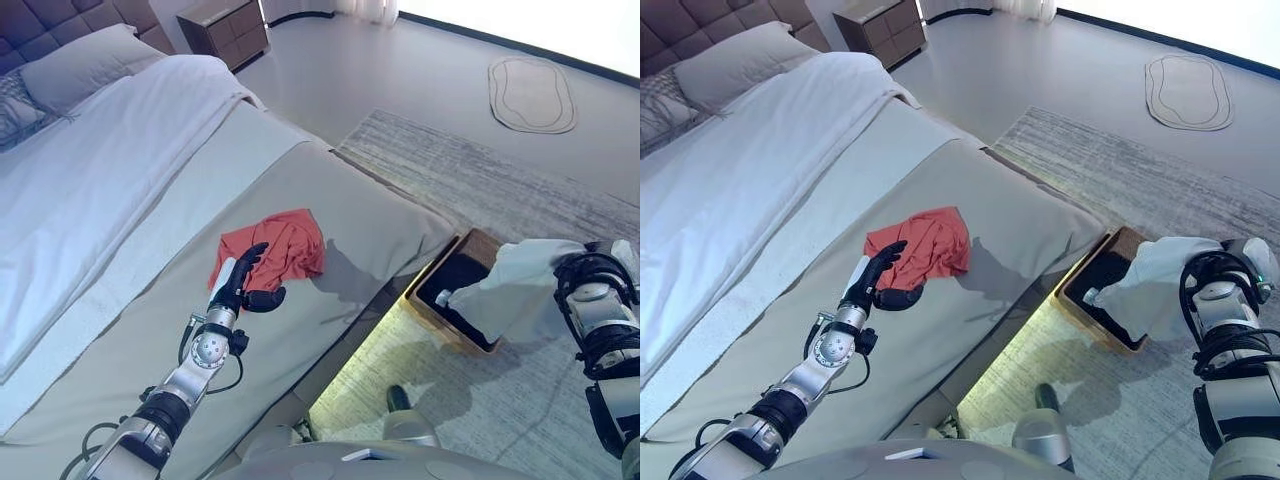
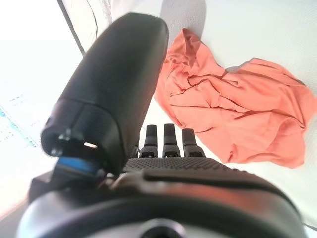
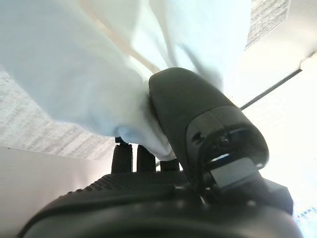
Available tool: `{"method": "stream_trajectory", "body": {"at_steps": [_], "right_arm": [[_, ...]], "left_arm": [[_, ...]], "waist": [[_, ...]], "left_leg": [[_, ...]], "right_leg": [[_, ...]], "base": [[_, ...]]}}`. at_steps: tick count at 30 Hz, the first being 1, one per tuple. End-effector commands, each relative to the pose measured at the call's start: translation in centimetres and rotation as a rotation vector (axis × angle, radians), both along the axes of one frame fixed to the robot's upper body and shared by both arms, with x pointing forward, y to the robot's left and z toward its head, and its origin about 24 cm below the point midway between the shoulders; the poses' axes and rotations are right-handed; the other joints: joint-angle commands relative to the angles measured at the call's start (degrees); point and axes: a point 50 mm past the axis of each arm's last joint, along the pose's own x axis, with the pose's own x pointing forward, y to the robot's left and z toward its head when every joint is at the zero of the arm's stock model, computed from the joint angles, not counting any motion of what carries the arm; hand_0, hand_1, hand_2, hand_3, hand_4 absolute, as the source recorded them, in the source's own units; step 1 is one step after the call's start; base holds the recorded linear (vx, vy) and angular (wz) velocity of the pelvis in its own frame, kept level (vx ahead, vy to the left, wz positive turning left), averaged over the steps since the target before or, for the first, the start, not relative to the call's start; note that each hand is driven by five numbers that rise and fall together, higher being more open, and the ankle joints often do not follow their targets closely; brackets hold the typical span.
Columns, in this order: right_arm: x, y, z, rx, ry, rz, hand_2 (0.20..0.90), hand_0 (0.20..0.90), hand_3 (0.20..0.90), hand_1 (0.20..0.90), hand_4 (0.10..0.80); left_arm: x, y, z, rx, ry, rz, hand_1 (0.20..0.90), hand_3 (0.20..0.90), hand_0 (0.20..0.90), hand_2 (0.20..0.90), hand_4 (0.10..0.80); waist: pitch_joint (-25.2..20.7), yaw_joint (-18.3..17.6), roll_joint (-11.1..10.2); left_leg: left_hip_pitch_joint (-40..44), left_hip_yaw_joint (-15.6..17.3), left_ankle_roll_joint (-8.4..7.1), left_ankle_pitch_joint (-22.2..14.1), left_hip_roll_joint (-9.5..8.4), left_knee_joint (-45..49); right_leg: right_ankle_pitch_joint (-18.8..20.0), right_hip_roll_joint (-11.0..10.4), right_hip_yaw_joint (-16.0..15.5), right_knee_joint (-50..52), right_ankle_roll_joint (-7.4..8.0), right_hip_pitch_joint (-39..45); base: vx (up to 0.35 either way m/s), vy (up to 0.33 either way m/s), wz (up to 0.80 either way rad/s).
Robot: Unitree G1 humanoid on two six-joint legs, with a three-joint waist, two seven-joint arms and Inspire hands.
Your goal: Pick up the clothes from the bed and place them into the basket
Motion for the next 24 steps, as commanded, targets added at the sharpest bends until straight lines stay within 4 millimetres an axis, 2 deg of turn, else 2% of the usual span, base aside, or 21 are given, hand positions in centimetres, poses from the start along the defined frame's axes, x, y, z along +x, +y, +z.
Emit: {"method": "stream_trajectory", "body": {"at_steps": [1,13,24], "right_arm": [[3.1,-1.1,7.6,-0.193,-0.157,0.069,0.900,0.900,0.900,0.900,0.800],[3.8,-0.2,7.7,-0.208,-0.153,0.140,0.900,0.900,0.900,0.900,0.800],[4.5,1.2,6.8,-0.194,-0.123,0.229,0.900,0.900,0.900,0.900,0.800]], "left_arm": [[2.5,-1.0,3.2,-0.037,-0.188,-0.046,0.900,0.900,0.900,0.900,0.800],[2.2,-0.7,3.0,-0.032,-0.171,-0.055,0.900,0.900,0.900,0.900,0.800],[1.9,-0.2,2.4,-0.017,-0.154,-0.027,0.900,0.900,0.900,0.900,0.800]], "waist": [[-0.30,2.38,-1.22],[-0.85,2.95,-2.17],[-1.45,3.97,-3.89]], "left_leg": [[5.73,-2.02,-3.14,-8.61,1.51,0.42],[5.36,-2.73,-3.26,-8.36,1.77,0.42],[5.12,-3.59,-3.30,-8.01,2.14,0.42]], "right_leg": [[0.91,0.95,-1.50,1.24,-1.24,-2.80],[0.90,1.16,-2.12,0.96,-1.36,-2.63],[1.06,1.21,-2.79,0.65,-1.49,-2.09]], "base": [[0.000,0.000,0.00],[0.000,0.000,0.00],[0.009,-0.011,0.05]]}}
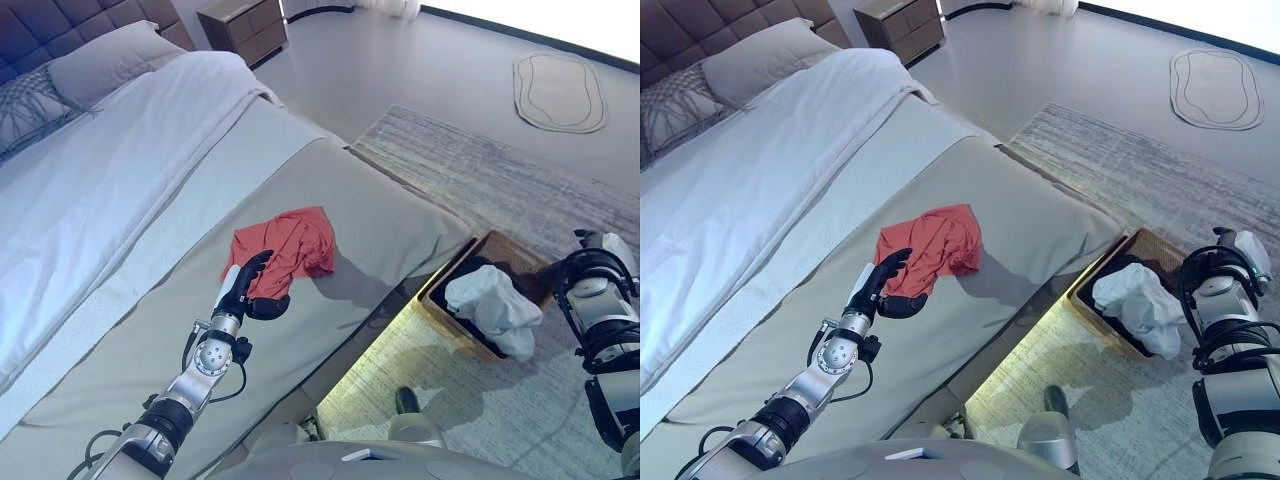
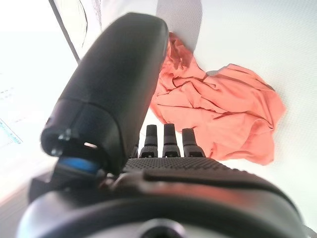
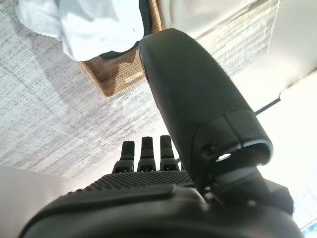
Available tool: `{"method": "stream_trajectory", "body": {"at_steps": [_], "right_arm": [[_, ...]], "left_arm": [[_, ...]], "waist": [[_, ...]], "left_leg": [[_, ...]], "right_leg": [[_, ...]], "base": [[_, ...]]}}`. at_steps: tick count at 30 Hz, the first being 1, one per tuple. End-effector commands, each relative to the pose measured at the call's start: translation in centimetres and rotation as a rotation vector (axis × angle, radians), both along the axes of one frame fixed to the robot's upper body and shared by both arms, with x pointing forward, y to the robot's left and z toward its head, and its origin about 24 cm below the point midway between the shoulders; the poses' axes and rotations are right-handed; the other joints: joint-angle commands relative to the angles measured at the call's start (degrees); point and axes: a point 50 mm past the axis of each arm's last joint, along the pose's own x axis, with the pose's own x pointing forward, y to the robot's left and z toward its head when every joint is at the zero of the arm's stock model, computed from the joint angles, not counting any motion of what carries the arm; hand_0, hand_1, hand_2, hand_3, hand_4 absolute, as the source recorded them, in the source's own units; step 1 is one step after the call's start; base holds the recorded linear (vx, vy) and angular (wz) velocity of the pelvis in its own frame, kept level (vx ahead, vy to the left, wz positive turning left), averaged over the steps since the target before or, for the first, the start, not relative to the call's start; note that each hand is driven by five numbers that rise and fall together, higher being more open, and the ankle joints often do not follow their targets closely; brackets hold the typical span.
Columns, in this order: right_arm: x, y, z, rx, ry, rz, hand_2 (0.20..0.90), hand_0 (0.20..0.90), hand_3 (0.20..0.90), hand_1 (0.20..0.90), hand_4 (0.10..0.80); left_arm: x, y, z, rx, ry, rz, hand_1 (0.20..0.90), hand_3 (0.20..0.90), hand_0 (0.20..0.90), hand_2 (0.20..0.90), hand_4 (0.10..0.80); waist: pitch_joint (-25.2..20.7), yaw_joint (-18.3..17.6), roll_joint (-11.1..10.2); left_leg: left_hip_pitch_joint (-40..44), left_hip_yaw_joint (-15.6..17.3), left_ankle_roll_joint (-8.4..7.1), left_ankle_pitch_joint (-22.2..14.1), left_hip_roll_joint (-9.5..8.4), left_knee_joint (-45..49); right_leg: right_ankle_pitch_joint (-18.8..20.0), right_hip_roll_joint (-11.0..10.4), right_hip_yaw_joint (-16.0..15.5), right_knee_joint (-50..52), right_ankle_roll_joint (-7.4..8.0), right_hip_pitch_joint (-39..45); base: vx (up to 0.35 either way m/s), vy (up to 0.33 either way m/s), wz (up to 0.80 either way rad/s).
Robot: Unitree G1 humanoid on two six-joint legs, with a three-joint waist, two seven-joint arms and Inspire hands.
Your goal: Pick up the clothes from the bed and place them into the basket
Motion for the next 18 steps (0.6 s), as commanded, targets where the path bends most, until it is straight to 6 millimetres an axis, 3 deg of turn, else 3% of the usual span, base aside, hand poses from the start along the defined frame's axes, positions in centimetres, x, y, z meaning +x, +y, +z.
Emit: {"method": "stream_trajectory", "body": {"at_steps": [1,11,18], "right_arm": [[3.4,0.6,6.2,-0.167,-0.149,0.130,0.900,0.900,0.900,0.900,0.800],[5.5,4.0,6.6,-0.220,-0.178,0.290,0.900,0.900,0.900,0.900,0.800],[8.1,8.6,8.8,-0.337,-0.265,0.460,0.900,0.900,0.900,0.900,0.800]], "left_arm": [[2.4,0.4,3.0,0.003,-0.178,-0.016,0.900,0.900,0.900,0.900,0.800],[2.2,1.3,2.6,0.015,-0.164,0.043,0.900,0.900,0.900,0.900,0.800],[1.5,2.2,2.0,0.024,-0.148,0.116,0.900,0.900,0.900,0.900,0.800]], "waist": [[-1.84,2.32,-4.61],[-1.80,4.74,-6.34],[-1.37,7.63,-6.79]], "left_leg": [[5.88,-2.19,-2.99,-8.28,2.21,0.19],[5.29,-3.90,-2.73,-8.06,2.15,0.19],[4.09,-6.71,-2.36,-7.74,1.62,0.19]], "right_leg": [[1.09,1.07,-1.52,0.49,-1.50,-2.07],[1.08,0.58,-3.29,0.41,-1.53,-1.49],[0.52,0.04,-5.46,0.70,-1.91,-1.23]], "base": [[0.012,-0.013,0.05],[0.008,-0.002,0.06],[0.017,0.000,0.16]]}}
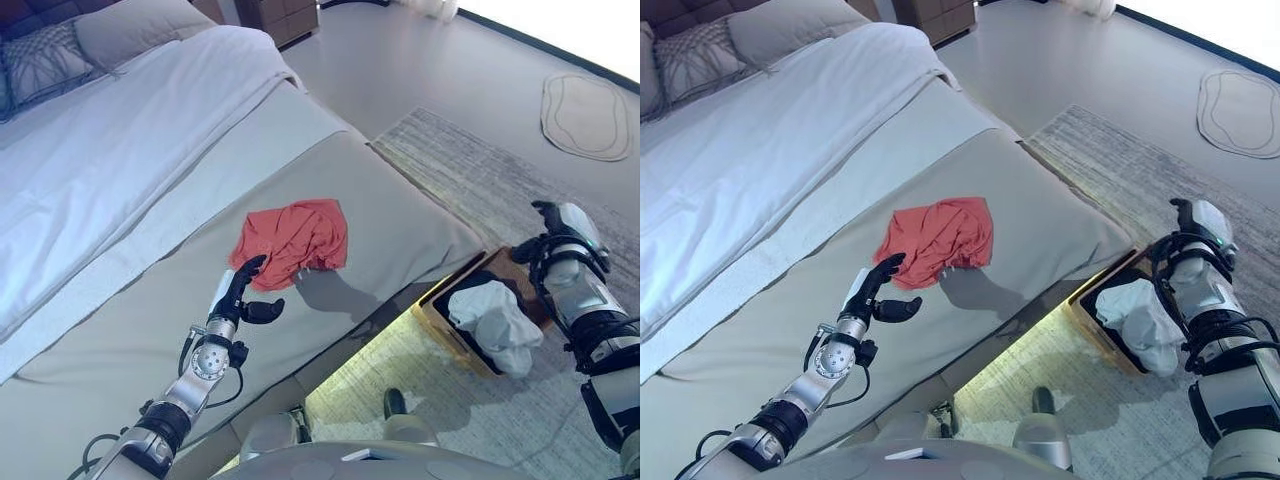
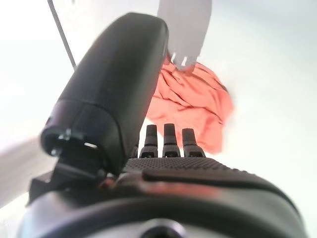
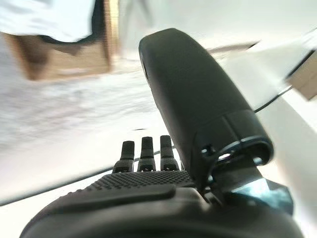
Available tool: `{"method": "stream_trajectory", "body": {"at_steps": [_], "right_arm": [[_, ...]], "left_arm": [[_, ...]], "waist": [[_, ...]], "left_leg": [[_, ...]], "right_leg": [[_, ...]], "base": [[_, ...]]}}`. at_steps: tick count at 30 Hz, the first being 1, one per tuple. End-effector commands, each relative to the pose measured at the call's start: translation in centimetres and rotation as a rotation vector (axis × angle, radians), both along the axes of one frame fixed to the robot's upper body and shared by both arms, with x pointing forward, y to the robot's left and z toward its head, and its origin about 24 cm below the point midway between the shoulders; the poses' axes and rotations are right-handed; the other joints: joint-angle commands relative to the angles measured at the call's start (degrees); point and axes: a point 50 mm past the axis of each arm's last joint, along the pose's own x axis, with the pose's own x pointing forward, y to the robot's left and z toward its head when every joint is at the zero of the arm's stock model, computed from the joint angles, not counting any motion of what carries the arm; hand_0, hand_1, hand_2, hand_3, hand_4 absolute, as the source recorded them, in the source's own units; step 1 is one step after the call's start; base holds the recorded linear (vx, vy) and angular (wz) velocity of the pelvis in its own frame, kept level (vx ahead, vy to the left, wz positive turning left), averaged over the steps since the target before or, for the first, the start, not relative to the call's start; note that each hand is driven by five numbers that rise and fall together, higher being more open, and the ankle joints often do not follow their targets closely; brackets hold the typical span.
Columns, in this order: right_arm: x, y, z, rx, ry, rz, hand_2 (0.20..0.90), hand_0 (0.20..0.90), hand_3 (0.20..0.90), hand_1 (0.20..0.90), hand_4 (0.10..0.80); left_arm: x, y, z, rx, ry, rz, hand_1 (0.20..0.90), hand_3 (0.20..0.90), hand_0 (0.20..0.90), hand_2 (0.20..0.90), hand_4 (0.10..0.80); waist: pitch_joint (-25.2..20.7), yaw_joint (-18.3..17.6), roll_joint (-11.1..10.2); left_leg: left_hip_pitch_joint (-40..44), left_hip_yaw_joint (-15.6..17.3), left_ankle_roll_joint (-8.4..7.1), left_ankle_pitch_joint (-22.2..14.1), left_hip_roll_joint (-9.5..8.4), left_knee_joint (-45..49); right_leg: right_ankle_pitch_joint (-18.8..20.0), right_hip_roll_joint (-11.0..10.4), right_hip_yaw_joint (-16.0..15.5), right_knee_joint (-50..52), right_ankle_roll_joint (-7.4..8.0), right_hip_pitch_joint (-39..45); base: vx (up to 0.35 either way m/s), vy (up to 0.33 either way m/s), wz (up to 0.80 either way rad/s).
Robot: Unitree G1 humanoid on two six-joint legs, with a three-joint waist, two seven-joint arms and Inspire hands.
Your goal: Pick up the clothes from the bed and place them into the basket
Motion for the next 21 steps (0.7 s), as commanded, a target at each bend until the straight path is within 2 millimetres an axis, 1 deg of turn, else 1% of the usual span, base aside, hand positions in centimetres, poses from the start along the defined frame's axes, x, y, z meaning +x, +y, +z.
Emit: {"method": "stream_trajectory", "body": {"at_steps": [1,6,8,11,14,17,19,21], "right_arm": [[4.6,4.2,7.3,-0.146,-0.273,0.176,0.900,0.900,0.900,0.900,0.800],[5.7,6.4,8.7,-0.193,-0.296,0.247,0.900,0.900,0.900,0.900,0.800],[6.4,7.6,9.7,-0.213,-0.309,0.272,0.900,0.900,0.900,0.900,0.800],[7.1,8.4,10.7,-0.238,-0.317,0.286,0.900,0.900,0.900,0.900,0.800],[7.8,8.9,12.1,-0.269,-0.331,0.271,0.900,0.900,0.900,0.900,0.800],[8.4,8.7,13.7,-0.307,-0.351,0.238,0.900,0.900,0.900,0.900,0.800],[8.5,8.7,14.4,-0.318,-0.360,0.218,0.900,0.900,0.900,0.900,0.800],[8.8,8.7,14.9,-0.330,-0.362,0.192,0.900,0.900,0.900,0.900,0.800]], "left_arm": [[1.8,1.4,2.5,0.013,-0.159,0.062,0.900,0.900,0.900,0.900,0.800],[1.6,1.8,2.5,0.019,-0.167,0.077,0.900,0.900,0.900,0.900,0.800],[1.7,1.9,2.8,0.017,-0.189,0.078,0.900,0.900,0.900,0.900,0.800],[1.9,2.0,3.3,0.016,-0.219,0.076,0.900,0.900,0.900,0.900,0.800],[2.4,1.7,4.3,0.004,-0.275,0.062,0.900,0.900,0.900,0.900,0.800],[3.0,1.4,5.7,-0.019,-0.347,0.035,0.900,0.900,0.900,0.900,0.800],[3.1,1.3,6.2,-0.027,-0.373,0.022,0.900,0.900,0.900,0.900,0.800],[3.2,1.2,6.8,-0.039,-0.405,0.011,0.900,0.900,0.900,0.900,0.800]], "waist": [[-2.91,3.43,-3.66],[-2.19,6.00,-3.56],[-1.19,7.74,-3.22],[0.21,9.39,-2.62],[3.14,11.66,-1.39],[7.17,13.92,0.08],[8.98,14.80,0.72],[11.49,16.07,1.41]], "left_leg": [[4.35,-3.55,-2.33,-8.54,1.47,0.17],[2.66,-5.87,-2.10,-8.13,0.86,0.17],[1.61,-7.14,-1.93,-7.82,0.49,0.46],[-0.51,-8.66,-1.76,-7.94,-0.02,2.31],[-4.16,-10.77,-1.45,-8.20,-1.00,5.61],[-8.60,-12.78,-1.06,-8.82,-2.44,10.64],[-10.61,-13.47,-0.91,-9.30,-3.08,13.34],[-13.16,-13.92,-0.27,-10.31,-4.02,17.07]], "right_leg": [[0.35,-0.39,-2.22,0.77,-1.97,-2.81],[-0.57,-1.24,-4.32,2.24,-2.12,-3.42],[-1.46,-2.00,-5.76,4.04,-2.37,-4.22],[-2.66,-2.95,-7.27,6.67,-2.76,-5.61],[-4.34,-4.19,-9.41,10.86,-3.40,-8.09],[-6.20,-5.69,-11.34,16.10,-4.12,-11.18],[-7.15,-6.52,-11.95,19.02,-4.32,-12.72],[-8.89,-7.71,-12.40,24.12,-4.61,-15.20]], "base": [[0.034,0.014,0.08],[0.016,0.014,0.30],[-0.002,0.055,0.30],[-0.030,0.078,0.36],[-0.098,0.097,0.35],[-0.121,0.076,0.34],[-0.071,0.057,0.34],[-0.055,0.038,0.33]]}}
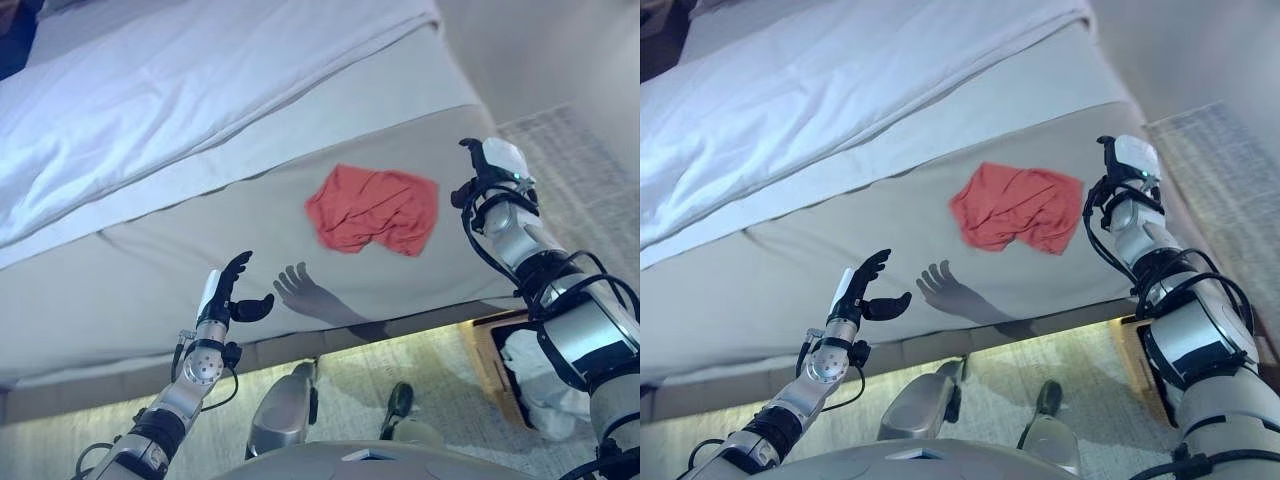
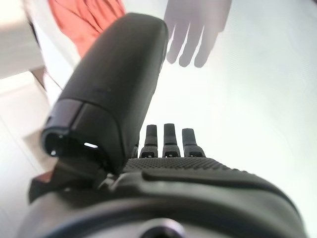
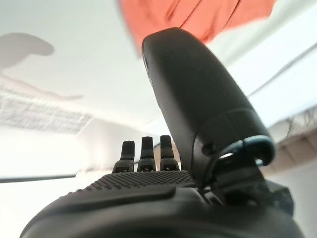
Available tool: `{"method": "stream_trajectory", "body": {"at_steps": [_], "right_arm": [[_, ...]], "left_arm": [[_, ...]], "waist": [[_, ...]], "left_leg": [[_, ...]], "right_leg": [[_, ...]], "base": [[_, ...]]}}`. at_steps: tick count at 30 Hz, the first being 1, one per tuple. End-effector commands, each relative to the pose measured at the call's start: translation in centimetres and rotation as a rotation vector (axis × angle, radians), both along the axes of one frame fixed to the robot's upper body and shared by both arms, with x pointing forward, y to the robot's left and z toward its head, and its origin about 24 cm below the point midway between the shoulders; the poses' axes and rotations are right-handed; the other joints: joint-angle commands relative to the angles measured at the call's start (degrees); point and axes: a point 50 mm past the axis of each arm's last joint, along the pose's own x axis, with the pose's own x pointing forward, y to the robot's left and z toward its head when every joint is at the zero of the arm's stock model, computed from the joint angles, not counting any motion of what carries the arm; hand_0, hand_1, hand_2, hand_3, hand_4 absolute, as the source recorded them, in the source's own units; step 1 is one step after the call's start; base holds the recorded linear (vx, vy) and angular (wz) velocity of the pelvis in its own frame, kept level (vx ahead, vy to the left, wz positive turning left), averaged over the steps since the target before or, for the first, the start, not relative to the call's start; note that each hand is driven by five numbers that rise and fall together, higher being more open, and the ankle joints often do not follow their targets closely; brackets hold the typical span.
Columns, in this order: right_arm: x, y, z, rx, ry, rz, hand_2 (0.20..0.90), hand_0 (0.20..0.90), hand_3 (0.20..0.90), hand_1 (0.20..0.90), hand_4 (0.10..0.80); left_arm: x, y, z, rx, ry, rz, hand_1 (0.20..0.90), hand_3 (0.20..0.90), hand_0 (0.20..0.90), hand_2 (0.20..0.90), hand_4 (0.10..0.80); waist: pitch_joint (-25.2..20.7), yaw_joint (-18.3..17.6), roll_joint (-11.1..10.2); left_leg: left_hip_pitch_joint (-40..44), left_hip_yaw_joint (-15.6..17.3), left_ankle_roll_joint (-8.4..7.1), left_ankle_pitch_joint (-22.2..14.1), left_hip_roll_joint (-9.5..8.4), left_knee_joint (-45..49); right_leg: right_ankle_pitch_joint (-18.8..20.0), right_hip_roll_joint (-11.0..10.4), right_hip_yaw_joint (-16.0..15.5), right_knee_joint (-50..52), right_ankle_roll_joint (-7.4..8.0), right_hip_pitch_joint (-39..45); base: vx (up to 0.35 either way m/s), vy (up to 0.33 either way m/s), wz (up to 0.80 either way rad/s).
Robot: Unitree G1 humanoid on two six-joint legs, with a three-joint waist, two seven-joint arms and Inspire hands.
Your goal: Pick up the clothes from the bed and place them into the basket
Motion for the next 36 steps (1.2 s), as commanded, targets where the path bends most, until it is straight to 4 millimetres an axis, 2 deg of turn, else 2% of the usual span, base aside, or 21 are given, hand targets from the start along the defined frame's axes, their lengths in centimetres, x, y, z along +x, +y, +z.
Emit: {"method": "stream_trajectory", "body": {"at_steps": [1,4,6,8,15,24,25,26,27,36], "right_arm": [[1.6,1.4,8.6,-0.137,-0.261,0.018,0.900,0.900,0.900,0.900,0.800],[1.8,1.0,9.4,-0.136,-0.257,-0.036,0.900,0.900,0.900,0.900,0.800],[1.8,0.8,9.6,-0.140,-0.257,-0.051,0.900,0.900,0.900,0.900,0.800],[1.7,0.2,10.2,-0.149,-0.242,-0.095,0.900,0.900,0.900,0.900,0.800],[1.0,-2.2,9.2,-0.157,-0.134,-0.224,0.900,0.900,0.900,0.900,0.800],[0.1,-4.5,9.1,-0.160,-0.016,-0.333,0.900,0.900,0.900,0.900,0.800],[0.1,-4.6,9.1,-0.153,-0.016,-0.336,0.815,0.815,0.801,0.815,0.701],[0.0,-4.7,9.1,-0.150,-0.020,-0.339,0.599,0.599,0.549,0.599,0.449],[0.0,-4.8,9.2,-0.144,-0.032,-0.338,0.300,0.300,0.200,0.300,0.100],[0.1,-4.7,9.9,-0.151,-0.095,-0.317,0.300,0.300,0.200,0.300,0.100]], "left_arm": [[3.0,0.2,5.9,-0.024,-0.300,-0.048,0.900,0.900,0.900,0.900,0.800],[3.2,0.0,7.0,-0.037,-0.342,-0.069,0.900,0.900,0.900,0.900,0.800],[3.3,-0.1,7.3,-0.045,-0.356,-0.074,0.900,0.900,0.900,0.900,0.800],[3.4,-0.5,8.2,-0.070,-0.388,-0.096,0.900,0.900,0.900,0.900,0.800],[3.1,-1.4,9.6,-0.128,-0.452,-0.126,0.900,0.900,0.900,0.900,0.800],[2.2,-1.8,9.9,-0.165,-0.479,-0.141,0.900,0.900,0.900,0.900,0.800],[2.1,-1.8,9.9,-0.170,-0.480,-0.139,0.900,0.900,0.900,0.900,0.800],[2.1,-1.7,9.9,-0.175,-0.478,-0.136,0.900,0.900,0.900,0.900,0.800],[2.0,-1.6,9.8,-0.180,-0.473,-0.133,0.900,0.900,0.900,0.900,0.800],[2.1,-1.6,9.7,-0.174,-0.476,-0.116,0.900,0.900,0.900,0.900,0.800]], "waist": [[5.66,3.01,-1.72],[8.43,4.79,-1.21],[9.10,5.10,-0.97],[9.96,5.75,-0.22],[9.96,6.31,1.08],[9.96,6.76,2.29],[9.96,6.74,2.37],[9.96,6.70,2.41],[9.96,6.64,2.38],[9.96,5.74,1.57]], "left_leg": [[-2.38,-1.83,0.38,-14.34,-0.96,15.49],[-5.82,-3.23,1.37,-17.08,-2.97,20.73],[-6.81,-3.36,1.84,-17.46,-3.60,21.81],[-10.45,-3.72,2.89,-18.70,-5.06,25.55],[-19.72,-3.04,4.54,-21.62,-6.10,33.96],[-27.47,-2.75,5.56,-24.11,-6.94,42.11],[-28.22,-2.85,5.41,-24.27,-7.12,43.09],[-28.51,-2.84,5.46,-24.38,-7.11,43.48],[-28.61,-2.68,5.64,-24.48,-6.95,43.63],[-25.52,-2.26,5.32,-23.21,-5.44,40.89]], "right_leg": [[-3.03,-4.61,-0.53,14.51,-4.85,-7.71],[-5.82,-5.76,0.00,20.73,-4.90,-10.82],[-6.15,-6.12,0.14,22.27,-4.89,-11.98],[-7.14,-7.18,0.13,27.02,-5.20,-15.49],[-9.57,-7.63,1.03,36.31,-6.02,-24.70],[-12.31,-7.04,2.05,44.11,-6.88,-32.59],[-12.42,-6.98,2.17,44.71,-6.88,-33.13],[-12.51,-6.94,2.23,45.00,-6.95,-33.41],[-12.57,-6.90,2.33,45.29,-7.04,-33.69],[-11.48,-6.15,2.43,42.65,-6.82,-30.82]], "base": [[-0.059,0.012,0.30],[0.008,-0.018,0.29],[-0.040,0.016,0.24],[-0.036,0.020,0.22],[-0.042,0.018,0.17],[-0.057,-0.005,-0.02],[-0.052,-0.006,-0.29],[-0.058,-0.016,-0.32],[-0.045,-0.015,-0.16],[-0.043,-0.006,0.00]]}}
